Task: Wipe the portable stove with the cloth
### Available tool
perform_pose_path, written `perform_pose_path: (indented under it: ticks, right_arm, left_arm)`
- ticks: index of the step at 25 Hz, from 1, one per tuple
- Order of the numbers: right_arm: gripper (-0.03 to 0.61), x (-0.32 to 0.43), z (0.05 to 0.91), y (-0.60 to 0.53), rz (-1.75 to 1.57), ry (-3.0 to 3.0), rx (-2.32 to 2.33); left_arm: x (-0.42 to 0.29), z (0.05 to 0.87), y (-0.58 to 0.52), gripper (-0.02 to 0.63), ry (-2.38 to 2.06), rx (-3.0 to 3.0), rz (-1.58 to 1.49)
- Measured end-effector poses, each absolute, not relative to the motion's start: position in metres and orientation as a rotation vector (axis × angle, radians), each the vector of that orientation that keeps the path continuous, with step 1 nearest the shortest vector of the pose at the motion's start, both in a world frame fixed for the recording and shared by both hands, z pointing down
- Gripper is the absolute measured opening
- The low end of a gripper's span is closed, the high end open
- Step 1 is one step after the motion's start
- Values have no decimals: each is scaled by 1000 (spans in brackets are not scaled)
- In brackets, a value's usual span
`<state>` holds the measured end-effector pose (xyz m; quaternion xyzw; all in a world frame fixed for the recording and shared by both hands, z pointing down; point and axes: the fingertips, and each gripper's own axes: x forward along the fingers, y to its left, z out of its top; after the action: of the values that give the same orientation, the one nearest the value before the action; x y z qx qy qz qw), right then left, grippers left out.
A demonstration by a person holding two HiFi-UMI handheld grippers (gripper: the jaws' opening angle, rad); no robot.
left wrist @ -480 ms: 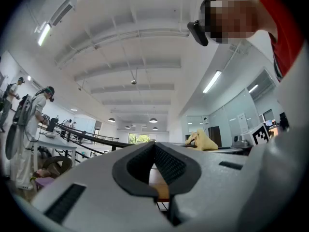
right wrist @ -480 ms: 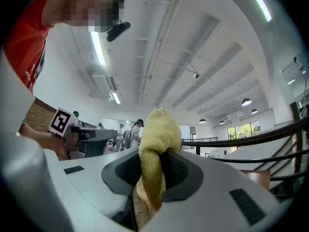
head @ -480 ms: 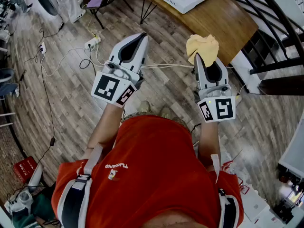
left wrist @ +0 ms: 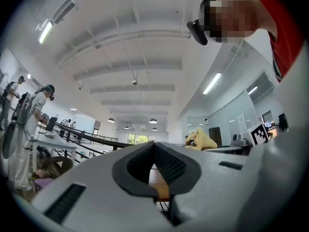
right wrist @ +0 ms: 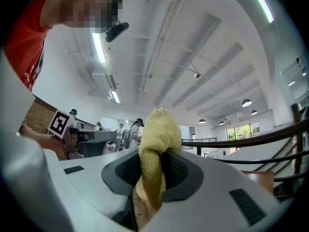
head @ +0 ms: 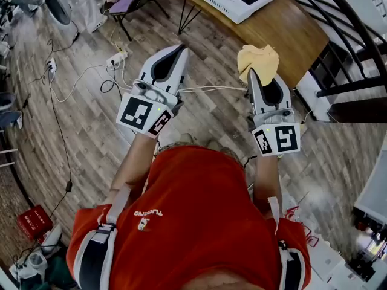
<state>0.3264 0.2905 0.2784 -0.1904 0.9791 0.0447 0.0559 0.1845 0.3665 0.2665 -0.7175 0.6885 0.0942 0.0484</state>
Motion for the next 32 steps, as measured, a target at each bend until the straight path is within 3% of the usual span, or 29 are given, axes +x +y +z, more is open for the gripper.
perform_pose_path:
  ticks: [17, 32]
  right_arm:
    - [112, 249, 284, 274, 187, 2980, -660]
    - [112, 143, 298, 150, 180, 2987, -639]
  left_arm:
    - [99, 279, 351, 9, 2056, -2219, 299]
    - [9, 305, 220, 9, 2102, -2239, 169]
